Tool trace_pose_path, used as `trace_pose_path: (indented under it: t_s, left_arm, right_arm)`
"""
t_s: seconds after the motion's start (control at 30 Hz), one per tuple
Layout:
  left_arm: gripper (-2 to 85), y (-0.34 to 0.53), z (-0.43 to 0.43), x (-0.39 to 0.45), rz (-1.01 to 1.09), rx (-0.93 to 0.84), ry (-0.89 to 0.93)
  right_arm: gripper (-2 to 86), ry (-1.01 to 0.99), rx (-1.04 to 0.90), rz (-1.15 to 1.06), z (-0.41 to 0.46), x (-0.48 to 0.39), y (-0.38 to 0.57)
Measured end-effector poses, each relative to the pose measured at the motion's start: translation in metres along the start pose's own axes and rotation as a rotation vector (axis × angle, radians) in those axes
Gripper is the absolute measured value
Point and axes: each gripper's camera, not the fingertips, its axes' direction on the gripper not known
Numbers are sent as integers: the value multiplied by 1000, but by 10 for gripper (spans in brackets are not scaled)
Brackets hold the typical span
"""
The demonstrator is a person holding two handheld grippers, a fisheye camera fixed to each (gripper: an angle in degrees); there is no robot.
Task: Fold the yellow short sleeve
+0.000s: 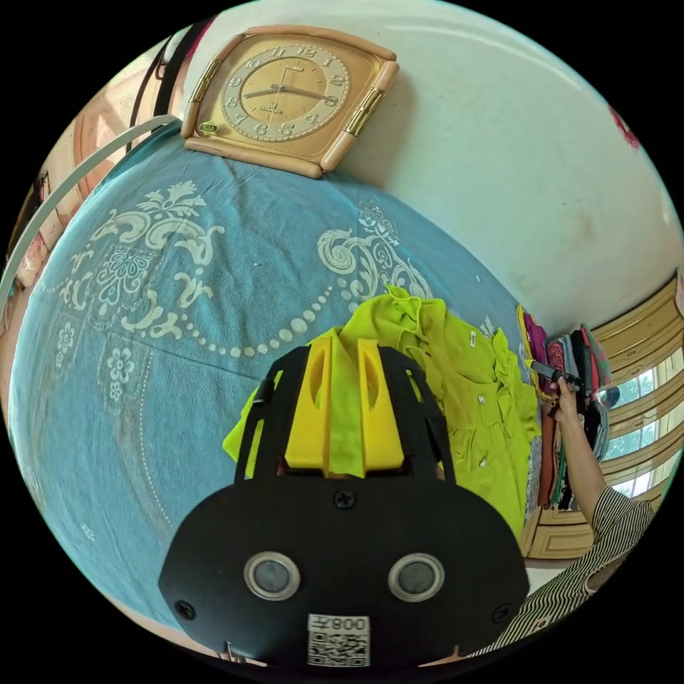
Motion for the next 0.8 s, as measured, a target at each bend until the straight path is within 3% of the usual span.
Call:
trace_pose_path:
  t_s: [0.23,0.33,0.43,0.53,0.7,0.8]
  left_arm:
    - [85,95,-41,-18,-97,-14,-11]
    - [84,117,-31,-13,-118,-55,53]
    - [50,113,-12,-1,-120,-91,76]
    - [23,104,-1,12,-132,-119,79]
    - [14,104,-18,31,-116,-34,131]
    - [15,108,-15,41,-92,-62,70]
  right_arm:
    - [84,-158,136,230,-52,76,160]
    - [84,-278,81,320,-29,89,197]
    - [70,-349,70,319,-13,84,193]
    - [24,-298,7,300,-1,77,182]
    - [9,-366,21,265,-22,70,193]
    - [11,-330,-54,284,-13,73,199]
